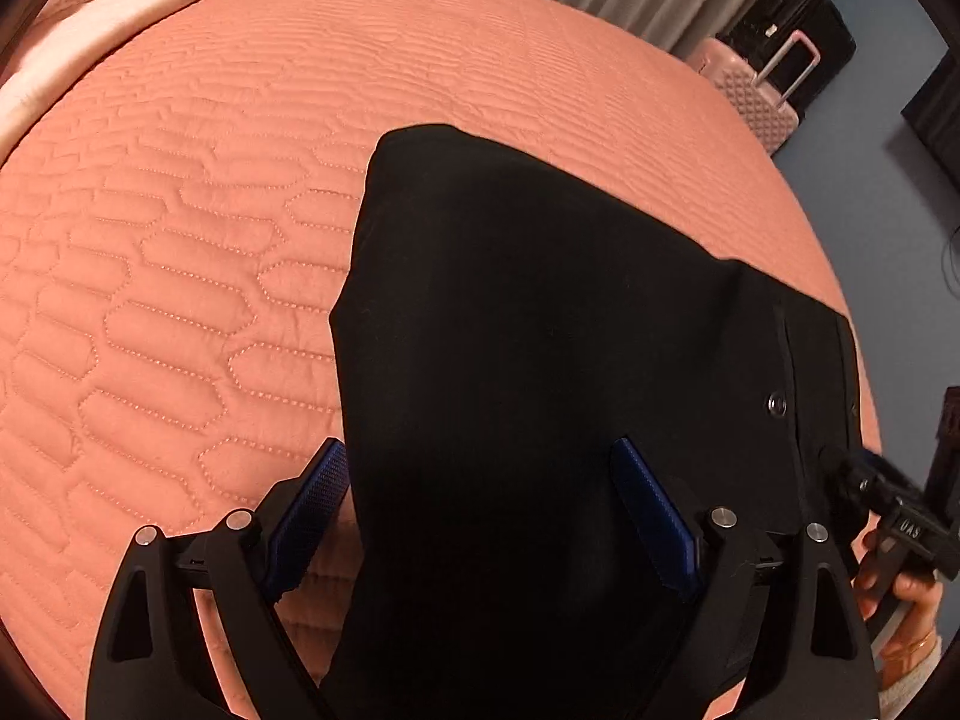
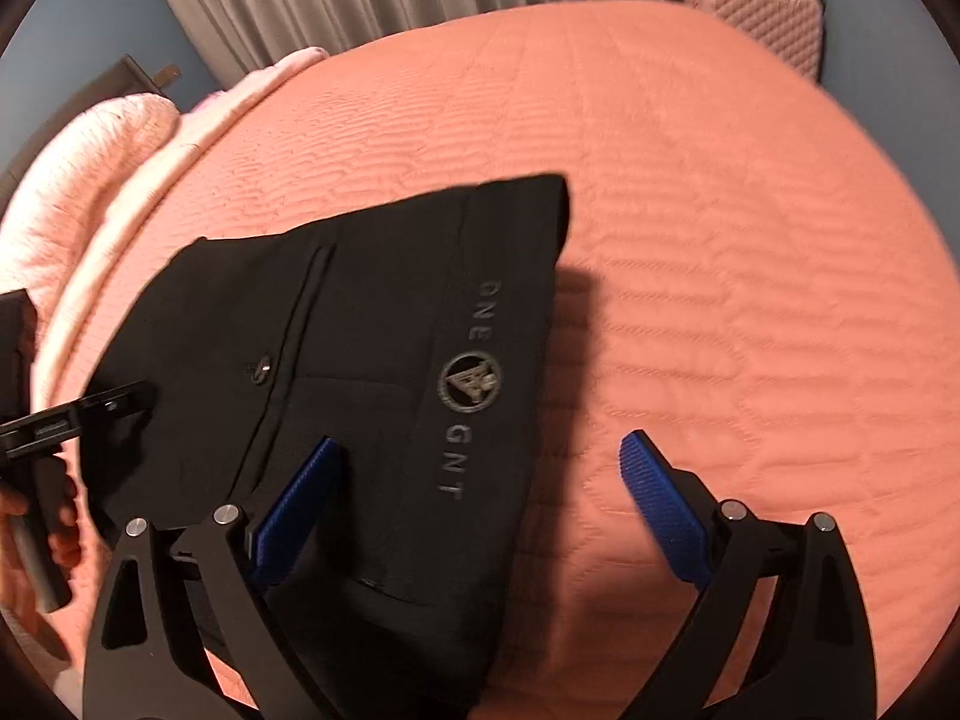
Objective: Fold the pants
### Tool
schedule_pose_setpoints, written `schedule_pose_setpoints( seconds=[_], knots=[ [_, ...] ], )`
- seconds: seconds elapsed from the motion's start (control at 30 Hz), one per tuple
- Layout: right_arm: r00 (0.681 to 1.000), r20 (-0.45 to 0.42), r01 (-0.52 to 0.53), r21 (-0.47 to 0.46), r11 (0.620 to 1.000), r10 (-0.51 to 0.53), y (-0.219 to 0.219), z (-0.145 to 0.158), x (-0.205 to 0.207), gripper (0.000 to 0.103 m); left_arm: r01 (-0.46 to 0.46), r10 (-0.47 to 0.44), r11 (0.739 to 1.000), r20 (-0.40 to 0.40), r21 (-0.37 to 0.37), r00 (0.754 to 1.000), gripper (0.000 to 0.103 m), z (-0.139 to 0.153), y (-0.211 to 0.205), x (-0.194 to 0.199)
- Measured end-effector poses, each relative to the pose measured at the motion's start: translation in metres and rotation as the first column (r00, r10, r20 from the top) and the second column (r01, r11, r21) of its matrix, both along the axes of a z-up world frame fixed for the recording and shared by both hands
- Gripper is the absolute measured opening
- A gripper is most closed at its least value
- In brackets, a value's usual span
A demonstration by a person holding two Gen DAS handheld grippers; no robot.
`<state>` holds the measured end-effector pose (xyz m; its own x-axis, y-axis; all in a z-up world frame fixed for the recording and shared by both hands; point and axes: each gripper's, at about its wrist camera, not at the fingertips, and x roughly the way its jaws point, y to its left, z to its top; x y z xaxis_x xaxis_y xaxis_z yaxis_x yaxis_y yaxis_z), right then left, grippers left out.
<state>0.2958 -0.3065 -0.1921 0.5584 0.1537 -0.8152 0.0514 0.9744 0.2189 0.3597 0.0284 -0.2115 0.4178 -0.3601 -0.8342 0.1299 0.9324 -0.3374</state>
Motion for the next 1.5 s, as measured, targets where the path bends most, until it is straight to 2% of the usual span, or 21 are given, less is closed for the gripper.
schedule_pose_setpoints(
  seconds=[0.2, 0.3, 0.33, 0.37, 0.43, 0.53, 0.6, 0.7, 0.8, 1.0, 1.13, 1.2, 1.23, 1.27, 1.3, 1.33, 1.37, 1.4, 1.43, 1.47, 1.5],
  knots=[
    [0.998, 0.016, -0.056, 0.084, 0.995, 0.055, 0.008, -0.006, -0.005, 0.094, 0.031, -0.031, 0.999, 0.019, -0.022, 0.999, 0.087, -0.004, -0.008, -0.003],
    [0.996, 0.014, -0.091, 0.072, 0.993, 0.090, 0.015, -0.008, -0.002, 0.094, 0.037, -0.037, 0.999, 0.016, -0.022, 0.999, 0.087, -0.004, -0.014, -0.003],
    [0.995, 0.021, -0.101, 0.102, 0.990, 0.100, 0.017, -0.009, -0.002, 0.091, 0.033, -0.032, 0.999, 0.015, -0.026, 0.999, 0.086, -0.003, -0.014, -0.003],
    [0.993, 0.027, -0.118, 0.142, 0.983, 0.115, 0.019, -0.009, -0.001, 0.083, 0.037, -0.036, 0.999, 0.014, -0.023, 0.999, 0.086, -0.003, -0.016, -0.003],
    [0.995, 0.014, -0.100, 0.222, 0.970, 0.100, 0.017, -0.012, 0.002, 0.043, 0.026, -0.025, 0.998, 0.016, -0.048, 1.000, 0.073, -0.001, -0.011, -0.003],
    [0.997, 0.027, -0.073, 0.285, 0.956, 0.068, 0.011, -0.009, 0.001, 0.029, 0.002, -0.002, 0.994, 0.002, -0.114, 1.000, 0.047, 0.000, -0.001, -0.001],
    [0.997, 0.040, -0.077, 0.282, 0.956, 0.069, 0.014, -0.003, -0.001, 0.026, -0.005, 0.002, 0.985, -0.017, -0.170, 1.000, 0.027, 0.002, 0.007, 0.000],
    [0.995, 0.064, -0.088, 0.272, 0.958, 0.074, 0.020, 0.013, -0.006, 0.023, 0.000, -0.005, 0.982, -0.022, -0.189, 1.000, 0.019, 0.014, 0.008, -0.001],
    [0.994, 0.081, -0.094, 0.262, 0.960, 0.075, 0.023, 0.034, -0.015, 0.022, 0.047, -0.043, 0.991, 0.033, -0.128, 0.999, 0.016, 0.039, -0.001, -0.010],
    [0.991, 0.099, -0.106, 0.237, 0.966, 0.085, 0.032, 0.073, -0.074, 0.022, 0.106, -0.103, 0.980, 0.029, -0.167, 0.994, 0.014, 0.072, 0.007, -0.052],
    [0.996, 0.046, -0.079, 0.231, 0.970, 0.070, 0.037, 0.060, -0.119, 0.022, 0.120, -0.123, 0.978, -0.007, -0.170, 0.992, 0.014, 0.062, 0.015, -0.100],
    [0.996, -0.017, -0.082, 0.164, 0.983, 0.086, 0.046, 0.030, -0.139, 0.025, 0.123, -0.125, 0.987, -0.012, -0.098, 0.992, 0.021, 0.048, 0.012, -0.122],
    [0.997, -0.047, -0.053, 0.146, 0.988, 0.060, 0.044, 0.017, -0.144, 0.034, 0.119, -0.120, 0.992, -0.006, -0.048, 0.993, 0.026, 0.036, 0.011, -0.133],
    [0.998, -0.060, -0.004, 0.129, 0.992, 0.011, 0.037, 0.008, -0.152, 0.041, 0.099, -0.099, 0.995, 0.007, 0.010, 0.995, 0.039, 0.028, 0.013, -0.142],
    [0.998, -0.049, 0.036, 0.150, 0.988, -0.029, 0.029, 0.007, -0.161, 0.048, 0.057, -0.058, 0.998, 0.023, 0.027, 0.998, 0.044, 0.027, 0.019, -0.150],
    [0.995, -0.026, 0.096, 0.185, 0.978, -0.092, 0.017, 0.014, -0.175, 0.048, 0.029, -0.032, 0.998, 0.047, 0.051, 0.998, 0.045, 0.032, 0.023, -0.157],
    [0.987, 0.008, 0.155, 0.145, 0.977, -0.158, 0.009, 0.027, -0.189, 0.048, -0.030, 0.016, 0.989, 0.102, 0.142, 0.995, 0.047, 0.042, 0.029, -0.167],
    [0.981, 0.052, 0.183, 0.087, 0.979, -0.188, 0.007, 0.039, -0.199, 0.050, -0.094, 0.056, 0.963, 0.156, 0.251, 0.986, 0.052, 0.051, 0.029, -0.174],
    [0.974, 0.126, 0.191, -0.004, 0.982, -0.189, 0.011, 0.057, -0.213, 0.050, -0.184, 0.083, 0.894, 0.253, 0.409, 0.964, 0.053, 0.065, 0.029, -0.186],
    [0.972, 0.171, 0.172, -0.048, 0.984, -0.162, 0.018, 0.070, -0.221, 0.050, -0.220, 0.074, 0.855, 0.310, 0.470, 0.948, 0.053, 0.075, 0.027, -0.195],
    [0.973, 0.189, 0.142, -0.056, 0.988, -0.129, 0.026, 0.079, -0.225, 0.047, -0.229, 0.055, 0.845, 0.348, 0.483, 0.936, 0.056, 0.090, 0.023, -0.204]
  ],
)
